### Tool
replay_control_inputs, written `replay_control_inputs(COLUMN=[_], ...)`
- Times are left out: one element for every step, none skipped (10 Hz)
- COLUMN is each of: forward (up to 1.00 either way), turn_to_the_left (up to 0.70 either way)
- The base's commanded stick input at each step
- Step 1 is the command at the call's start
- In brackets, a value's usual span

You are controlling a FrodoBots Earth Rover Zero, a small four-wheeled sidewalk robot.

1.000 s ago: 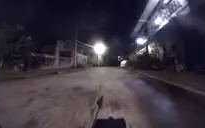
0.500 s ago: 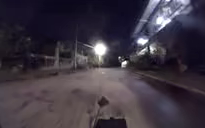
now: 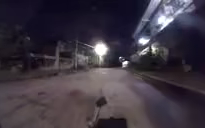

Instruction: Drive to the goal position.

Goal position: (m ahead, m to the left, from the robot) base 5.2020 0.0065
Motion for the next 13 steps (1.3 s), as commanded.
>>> replay_control_inputs(forward=[0.50, 0.50, 0.50, 0.50, 0.50, 0.50, 0.50, 0.50, 0.50, 0.50, 0.50, 0.50, 0.50], turn_to_the_left=[-0.50, -0.50, -0.50, -0.50, -0.15, 0.04, 0.00, 0.00, 0.00, 0.00, 0.00, 0.00, 0.00])
